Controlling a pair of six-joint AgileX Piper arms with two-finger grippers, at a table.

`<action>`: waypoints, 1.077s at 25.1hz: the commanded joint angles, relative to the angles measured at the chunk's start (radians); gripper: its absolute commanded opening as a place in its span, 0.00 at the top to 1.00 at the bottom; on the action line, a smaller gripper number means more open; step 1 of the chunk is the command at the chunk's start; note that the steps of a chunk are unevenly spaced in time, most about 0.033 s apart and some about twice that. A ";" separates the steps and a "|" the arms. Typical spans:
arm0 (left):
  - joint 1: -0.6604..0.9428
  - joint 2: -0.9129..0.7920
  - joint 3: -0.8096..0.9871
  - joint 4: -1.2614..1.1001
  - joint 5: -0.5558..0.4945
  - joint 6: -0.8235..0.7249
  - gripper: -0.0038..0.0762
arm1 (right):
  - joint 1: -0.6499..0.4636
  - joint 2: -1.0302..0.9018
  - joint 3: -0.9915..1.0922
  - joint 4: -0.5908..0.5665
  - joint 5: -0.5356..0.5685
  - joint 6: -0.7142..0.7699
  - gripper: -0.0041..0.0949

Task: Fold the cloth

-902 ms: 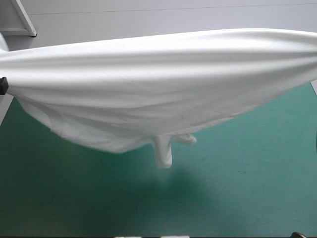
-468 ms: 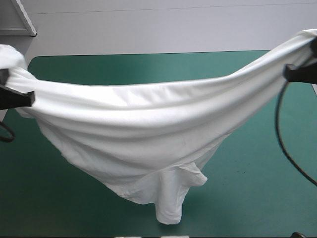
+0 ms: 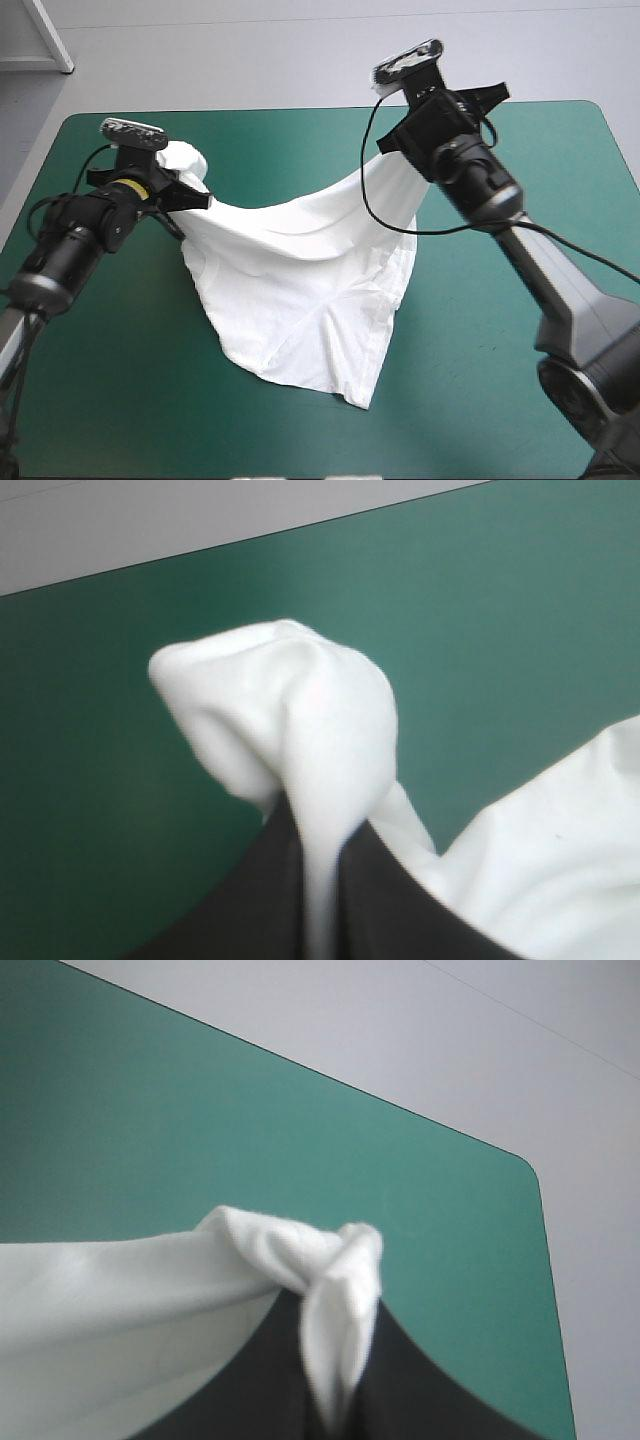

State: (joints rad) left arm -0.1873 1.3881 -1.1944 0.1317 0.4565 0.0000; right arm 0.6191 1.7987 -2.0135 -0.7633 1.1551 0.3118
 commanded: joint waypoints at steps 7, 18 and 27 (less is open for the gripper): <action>-0.005 0.314 -0.068 -0.006 -0.367 -0.025 0.93 | -0.016 0.217 -0.095 -0.106 -0.104 0.107 0.97; 0.015 0.335 -0.262 0.010 -0.114 -0.047 0.29 | -0.187 0.149 -0.102 0.271 -0.100 -0.015 0.23; 0.015 -0.018 -0.302 -0.008 0.408 -0.047 0.29 | -0.187 -0.287 0.055 0.657 0.097 -0.175 0.22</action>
State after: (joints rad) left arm -0.1730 1.4533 -1.4858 0.1318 0.8490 -0.0397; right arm 0.4358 1.6438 -2.0136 -0.1954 1.2486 0.1656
